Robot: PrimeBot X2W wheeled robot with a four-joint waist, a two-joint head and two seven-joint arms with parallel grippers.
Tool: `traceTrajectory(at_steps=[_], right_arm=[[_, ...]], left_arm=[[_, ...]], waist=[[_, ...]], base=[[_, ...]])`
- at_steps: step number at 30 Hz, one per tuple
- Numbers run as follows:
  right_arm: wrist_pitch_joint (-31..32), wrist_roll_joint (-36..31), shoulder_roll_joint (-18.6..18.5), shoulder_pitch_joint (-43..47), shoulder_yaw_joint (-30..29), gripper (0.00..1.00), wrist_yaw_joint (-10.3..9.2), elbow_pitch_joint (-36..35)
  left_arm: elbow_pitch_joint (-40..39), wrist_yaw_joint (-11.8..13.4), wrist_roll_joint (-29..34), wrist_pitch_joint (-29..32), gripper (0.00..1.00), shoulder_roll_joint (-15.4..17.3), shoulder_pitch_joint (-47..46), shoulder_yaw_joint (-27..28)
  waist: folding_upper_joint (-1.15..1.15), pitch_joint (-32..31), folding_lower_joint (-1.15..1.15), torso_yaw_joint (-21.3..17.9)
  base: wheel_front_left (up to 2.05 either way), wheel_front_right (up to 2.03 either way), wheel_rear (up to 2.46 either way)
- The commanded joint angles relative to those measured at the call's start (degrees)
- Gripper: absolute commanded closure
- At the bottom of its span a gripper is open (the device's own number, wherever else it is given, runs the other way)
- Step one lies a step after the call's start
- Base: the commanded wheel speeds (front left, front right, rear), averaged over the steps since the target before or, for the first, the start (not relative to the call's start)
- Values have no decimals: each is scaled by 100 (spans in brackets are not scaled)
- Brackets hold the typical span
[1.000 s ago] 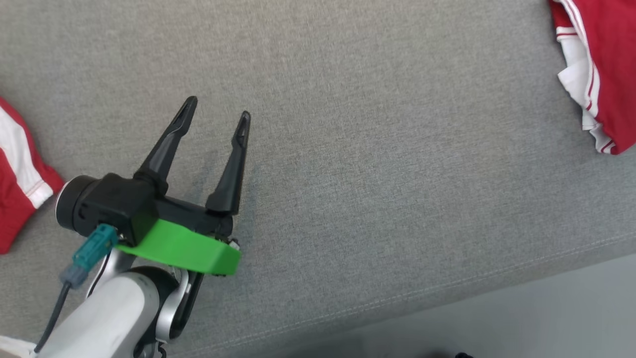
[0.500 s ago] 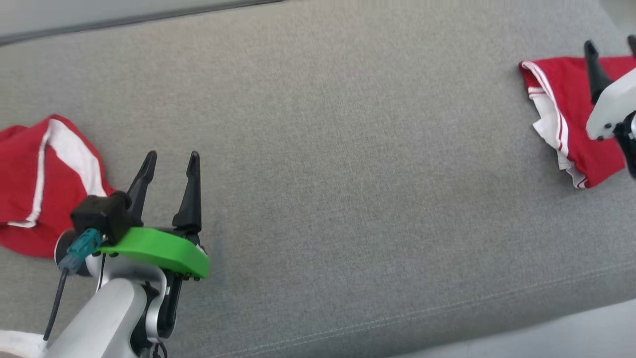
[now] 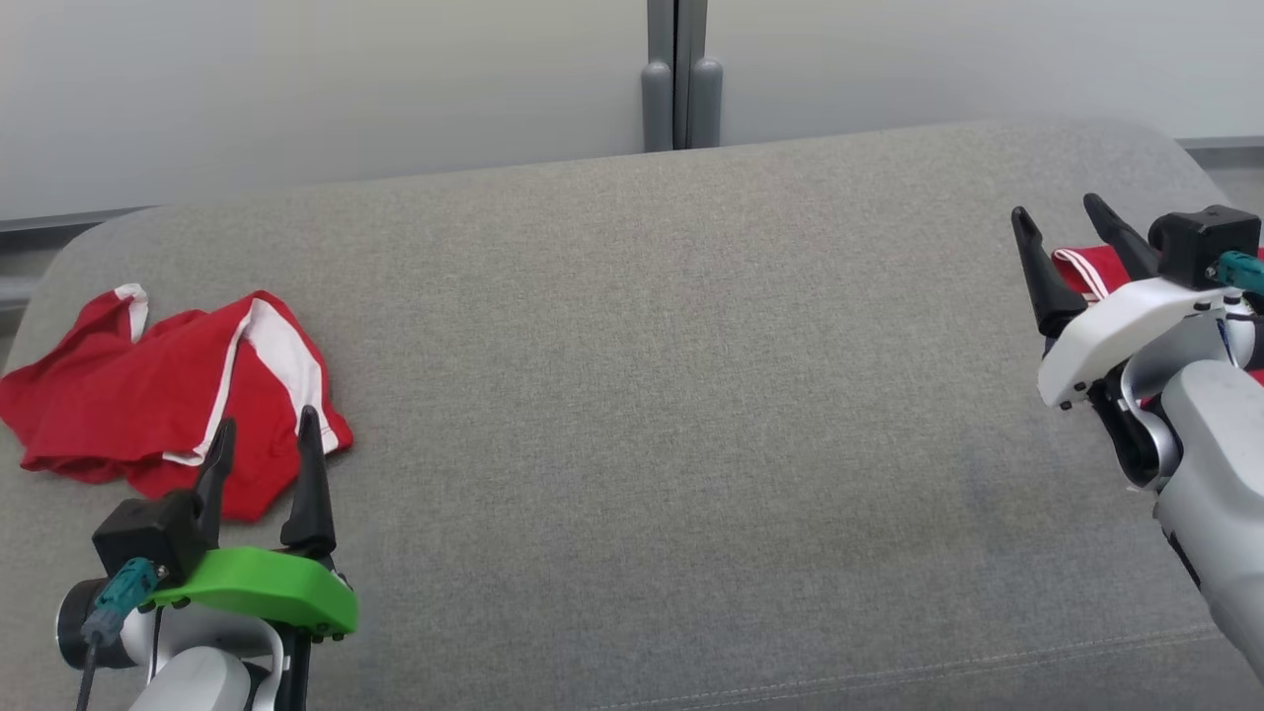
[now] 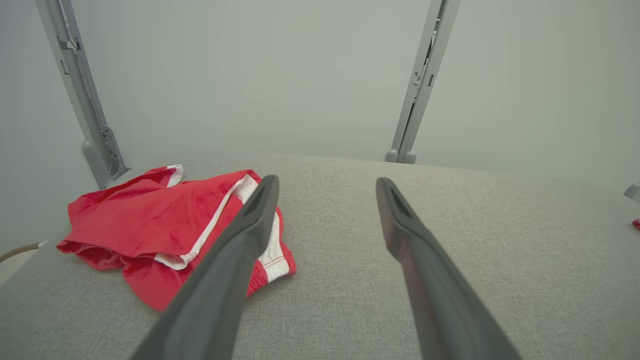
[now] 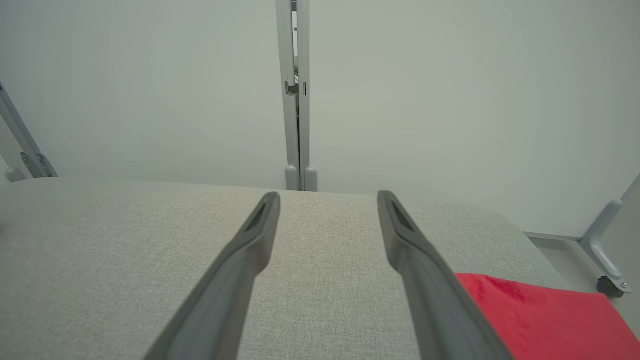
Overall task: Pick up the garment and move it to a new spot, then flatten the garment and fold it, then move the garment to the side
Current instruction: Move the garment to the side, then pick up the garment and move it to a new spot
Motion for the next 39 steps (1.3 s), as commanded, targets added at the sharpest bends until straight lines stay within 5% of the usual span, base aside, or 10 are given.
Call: traceTrajectory(at_steps=[1,15,24,39], right_arm=[[-52,-103,54,195,-118,0,-10,-106],[225,-1190,912,1550,-1259,0,-10,-1257],[567,-1949,1592,2471,-2165,0,-10,-2302],[1063,-2419,2193,3383,-2534,0,-9,-3277]], left_arm=[[-60,40,78,-45,0,2,146,90],[111,-275,-59,281,0,210,459,177],[102,-242,-83,164,0,117,537,233],[17,-208,-21,66,0,110,721,242]], waist=[[0,-261,0,204],[0,-323,0,224],[0,-307,0,233],[0,-338,0,215]], base=[[0,0,0],[0,0,0],[0,0,0],[0,0,0]])
